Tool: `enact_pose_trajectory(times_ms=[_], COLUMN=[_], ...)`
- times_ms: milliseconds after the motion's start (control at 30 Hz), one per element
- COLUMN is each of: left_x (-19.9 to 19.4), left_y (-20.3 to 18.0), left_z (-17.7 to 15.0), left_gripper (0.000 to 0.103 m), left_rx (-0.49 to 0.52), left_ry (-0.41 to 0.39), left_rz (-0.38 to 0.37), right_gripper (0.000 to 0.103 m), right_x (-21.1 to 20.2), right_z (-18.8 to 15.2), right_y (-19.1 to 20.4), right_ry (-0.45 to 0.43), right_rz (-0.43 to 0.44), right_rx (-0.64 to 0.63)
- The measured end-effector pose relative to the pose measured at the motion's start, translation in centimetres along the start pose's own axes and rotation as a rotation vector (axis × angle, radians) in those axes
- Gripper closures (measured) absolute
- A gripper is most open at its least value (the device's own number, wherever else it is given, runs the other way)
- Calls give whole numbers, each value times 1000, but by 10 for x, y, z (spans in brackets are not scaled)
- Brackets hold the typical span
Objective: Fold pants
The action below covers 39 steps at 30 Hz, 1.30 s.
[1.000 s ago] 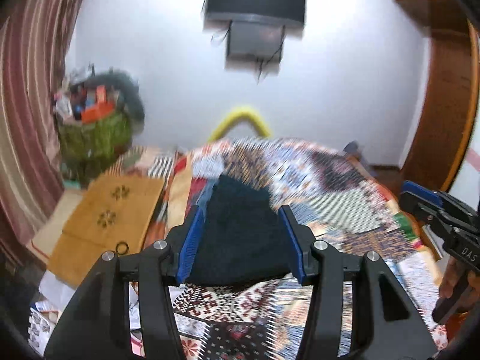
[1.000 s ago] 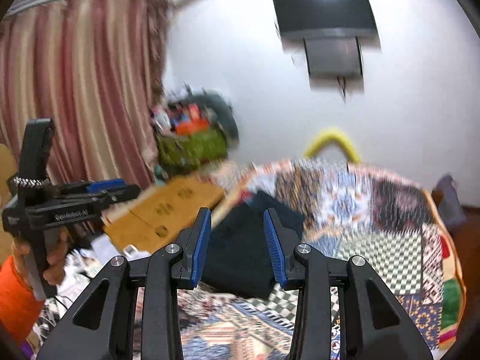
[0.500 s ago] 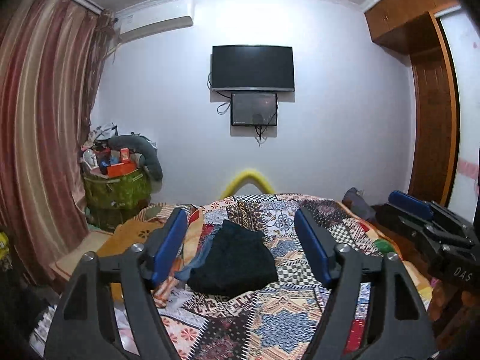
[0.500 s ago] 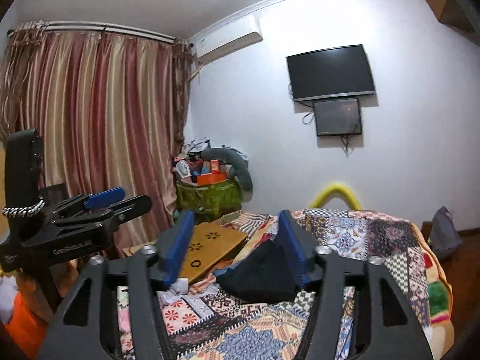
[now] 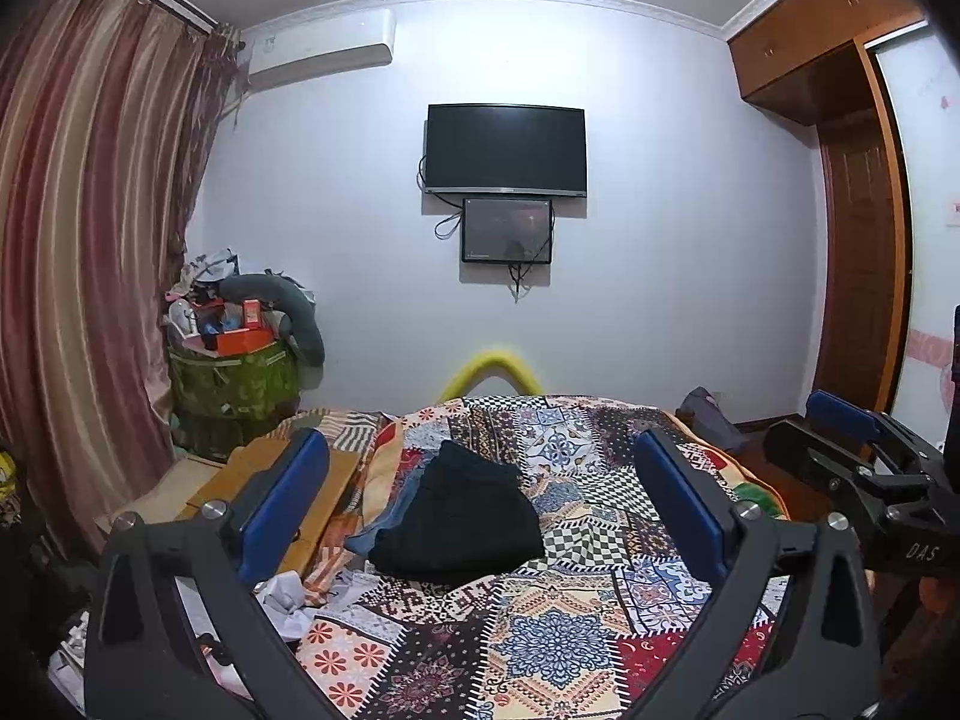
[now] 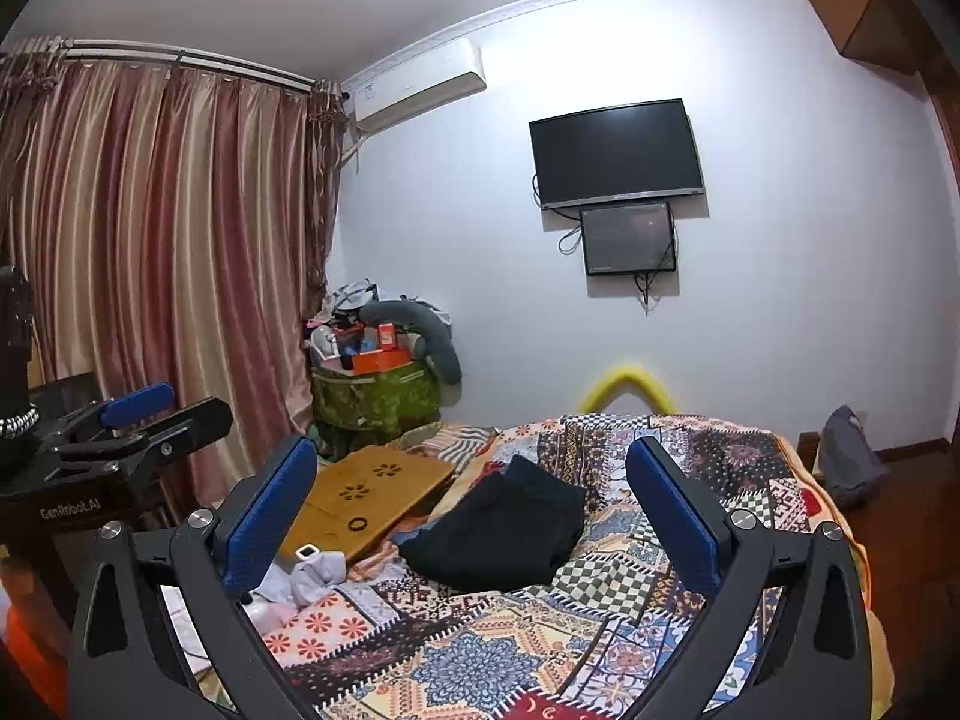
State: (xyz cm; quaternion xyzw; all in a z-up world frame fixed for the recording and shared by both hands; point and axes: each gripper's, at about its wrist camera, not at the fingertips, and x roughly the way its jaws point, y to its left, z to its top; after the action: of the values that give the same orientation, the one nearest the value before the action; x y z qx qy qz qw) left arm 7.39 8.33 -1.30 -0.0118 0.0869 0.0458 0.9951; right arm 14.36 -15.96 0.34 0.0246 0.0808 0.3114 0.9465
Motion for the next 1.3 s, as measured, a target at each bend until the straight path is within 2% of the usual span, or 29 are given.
enact_pose_trajectory(times_ms=[567,1300], left_x=[11,19], left_y=[-2,1], left_z=[-12,-16], left_gripper=[0,0], left_rx=[-10,-17], left_ry=[40,55], left_rz=[-17,-23], right_gripper=[0,0], right_x=[-1,-4], right_z=[-13,-11], right_y=[-3,-5], right_ry=[24,45], right_rz=[-25,-32], right_rx=[3,16])
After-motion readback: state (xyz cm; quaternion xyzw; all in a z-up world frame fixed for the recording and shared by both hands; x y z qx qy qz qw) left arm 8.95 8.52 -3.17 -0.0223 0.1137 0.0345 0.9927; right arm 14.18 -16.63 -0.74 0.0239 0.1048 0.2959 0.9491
